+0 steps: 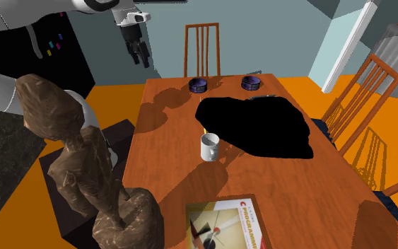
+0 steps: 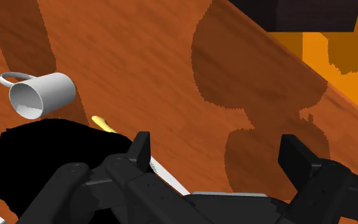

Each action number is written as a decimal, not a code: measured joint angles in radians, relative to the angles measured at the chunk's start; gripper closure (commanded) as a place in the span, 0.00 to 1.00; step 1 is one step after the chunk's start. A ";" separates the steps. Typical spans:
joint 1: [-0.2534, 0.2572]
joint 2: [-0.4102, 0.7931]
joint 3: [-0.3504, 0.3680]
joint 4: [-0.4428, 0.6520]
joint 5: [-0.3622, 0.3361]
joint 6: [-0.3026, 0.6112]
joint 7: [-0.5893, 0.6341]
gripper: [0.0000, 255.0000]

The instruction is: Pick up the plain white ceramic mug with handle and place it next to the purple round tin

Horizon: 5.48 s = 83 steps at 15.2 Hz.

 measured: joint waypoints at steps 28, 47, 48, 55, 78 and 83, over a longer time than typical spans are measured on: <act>-0.205 0.710 -0.462 0.217 0.002 0.353 -0.313 0.00; -0.274 0.952 -0.522 0.278 0.108 0.474 -0.426 0.00; -0.274 0.953 -0.522 0.278 0.108 0.474 -0.426 1.00; -0.273 0.953 -0.522 0.278 0.108 0.474 -0.426 1.00; -0.261 0.846 -0.526 0.422 0.060 0.233 -0.406 1.00; -0.259 0.829 -0.524 0.473 0.054 0.167 -0.404 1.00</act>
